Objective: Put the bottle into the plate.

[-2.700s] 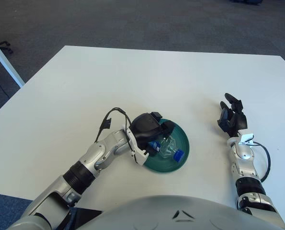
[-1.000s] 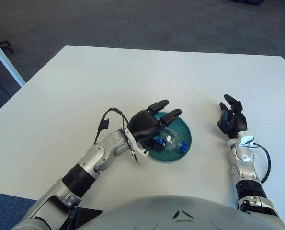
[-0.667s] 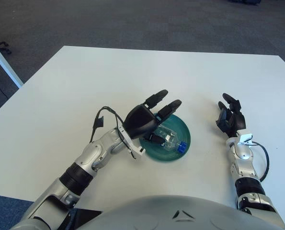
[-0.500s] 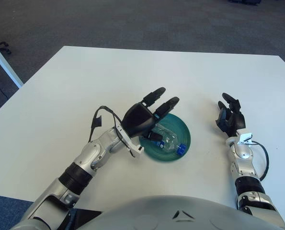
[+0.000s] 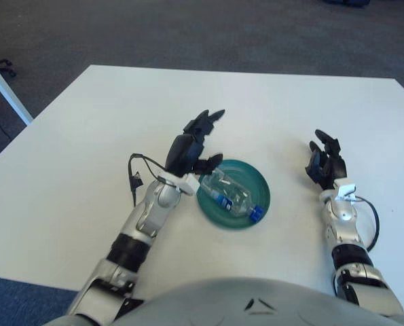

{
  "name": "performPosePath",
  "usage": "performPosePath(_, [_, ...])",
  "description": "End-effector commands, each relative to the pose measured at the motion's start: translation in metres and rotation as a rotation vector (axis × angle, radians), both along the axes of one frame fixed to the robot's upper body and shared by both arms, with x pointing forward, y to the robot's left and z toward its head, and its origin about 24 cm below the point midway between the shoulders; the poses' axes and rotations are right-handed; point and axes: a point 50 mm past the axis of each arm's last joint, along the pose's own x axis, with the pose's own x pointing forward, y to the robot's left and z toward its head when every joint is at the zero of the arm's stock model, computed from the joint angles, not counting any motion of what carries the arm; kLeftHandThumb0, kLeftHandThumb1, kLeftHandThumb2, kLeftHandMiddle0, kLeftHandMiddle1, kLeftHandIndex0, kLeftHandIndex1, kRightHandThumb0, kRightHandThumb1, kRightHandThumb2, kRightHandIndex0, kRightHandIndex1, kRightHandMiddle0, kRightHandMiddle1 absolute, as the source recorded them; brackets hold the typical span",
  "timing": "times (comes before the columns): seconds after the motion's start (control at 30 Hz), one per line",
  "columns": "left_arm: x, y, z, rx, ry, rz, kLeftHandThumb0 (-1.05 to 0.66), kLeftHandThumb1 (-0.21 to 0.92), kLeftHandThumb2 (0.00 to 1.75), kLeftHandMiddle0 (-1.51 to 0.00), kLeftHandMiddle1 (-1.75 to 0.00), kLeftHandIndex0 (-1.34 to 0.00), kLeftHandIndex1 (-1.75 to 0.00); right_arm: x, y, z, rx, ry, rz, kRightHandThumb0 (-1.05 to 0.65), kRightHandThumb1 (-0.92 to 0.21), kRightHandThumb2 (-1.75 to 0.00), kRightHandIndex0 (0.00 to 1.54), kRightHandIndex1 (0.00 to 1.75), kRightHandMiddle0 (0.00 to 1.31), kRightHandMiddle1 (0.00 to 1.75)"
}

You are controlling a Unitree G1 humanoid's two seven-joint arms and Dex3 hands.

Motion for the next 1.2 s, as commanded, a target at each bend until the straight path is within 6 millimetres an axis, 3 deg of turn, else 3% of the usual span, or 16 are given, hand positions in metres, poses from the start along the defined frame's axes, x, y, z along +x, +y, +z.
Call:
performPosePath(0.0, [0.004,0.013,-0.020,-0.144,0.079,0.103,-0.84,0.92,0.66,-0.69,-0.13,-0.47,-0.94,-0.039,0.016,-0.051,0.087,0.230,-0.014,-0.82,-0.92,-0.89,0.33,0.02,0.01,0.63])
performPosePath(0.17, [0.008,0.018,-0.028,-0.372,0.166,0.181,-0.68,0.92,0.51,-0.85,-0.21,-0.55,-1.01,-0.036,0.017,-0.050,0.107,0.216,0.005,-0.81,-0.92,-0.89,0.33,0.01,0.00,0.62])
performPosePath(0.27, [0.008,0.019,-0.033,-0.505,0.226,0.228,-0.59,0.92,0.46,-0.84,-0.42,-0.61,-1.03,-0.032,0.020,-0.048,0.125,0.188,0.030,-0.78,-0.92,-0.89,0.32,0.01,0.00,0.61])
performPosePath(0.43, [0.008,0.021,-0.037,-0.553,0.272,0.251,-0.54,0.92,0.49,-0.84,-0.57,-0.63,-1.03,-0.018,0.038,-0.040,0.125,0.132,0.085,-0.76,-0.92,-0.89,0.32,0.00,0.00,0.59])
performPosePath(0.7, [0.007,0.022,-0.044,-0.575,0.315,0.268,-0.59,0.92,0.58,-0.81,-0.57,-0.58,-0.97,-0.013,0.057,-0.035,0.121,0.097,0.125,-0.75,-0.92,-0.90,0.30,0.00,0.00,0.57])
performPosePath(1.17, [-0.003,0.022,-0.068,-0.608,0.403,0.336,-0.64,0.92,0.70,-0.83,-0.57,-0.58,-0.97,-0.011,0.060,-0.033,0.156,0.059,0.153,-0.77,-0.92,-0.90,0.32,0.01,0.01,0.61])
